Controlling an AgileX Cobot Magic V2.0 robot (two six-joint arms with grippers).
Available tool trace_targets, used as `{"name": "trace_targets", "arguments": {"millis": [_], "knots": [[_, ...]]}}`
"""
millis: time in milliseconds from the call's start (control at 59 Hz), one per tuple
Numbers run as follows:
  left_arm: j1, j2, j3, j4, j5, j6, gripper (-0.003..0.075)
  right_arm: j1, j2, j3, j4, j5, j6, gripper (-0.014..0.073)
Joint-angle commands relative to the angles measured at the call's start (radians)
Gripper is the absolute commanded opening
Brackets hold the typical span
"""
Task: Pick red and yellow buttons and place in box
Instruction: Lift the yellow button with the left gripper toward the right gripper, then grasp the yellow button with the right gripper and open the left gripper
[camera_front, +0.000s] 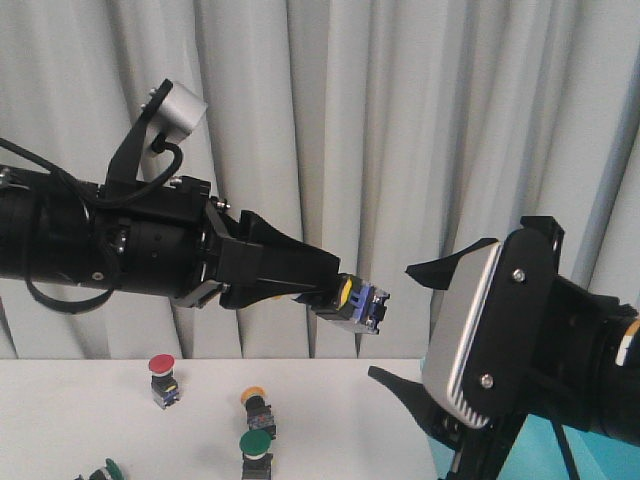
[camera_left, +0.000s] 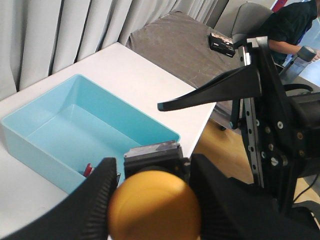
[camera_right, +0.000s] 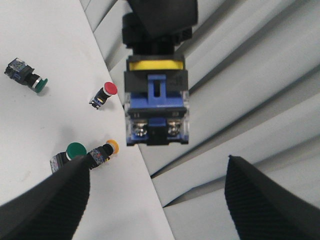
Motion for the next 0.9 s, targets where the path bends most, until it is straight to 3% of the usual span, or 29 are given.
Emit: {"name": "trace_targets", "arguments": {"millis": [0, 237, 881], "knots": [[-0.003, -0.038, -0.028, -0.073, -0.027, 0.006, 0.0027, 0.013, -0.008, -0.028, 0.014, -0.077, -0.014, 0.0550], [-0.005, -0.038, -0.028, -0.073, -0.011, 0.006, 0.0032, 0.019, -0.005, -0.028, 0.017, -0.149, -0.014, 0.0550], [-0.005, -0.036, -0.028, -0.073, 0.003, 0.030, 0.0036, 0.026, 0.021, -0.031, 0.073, -0.156, -0.014, 0.0525]]}}
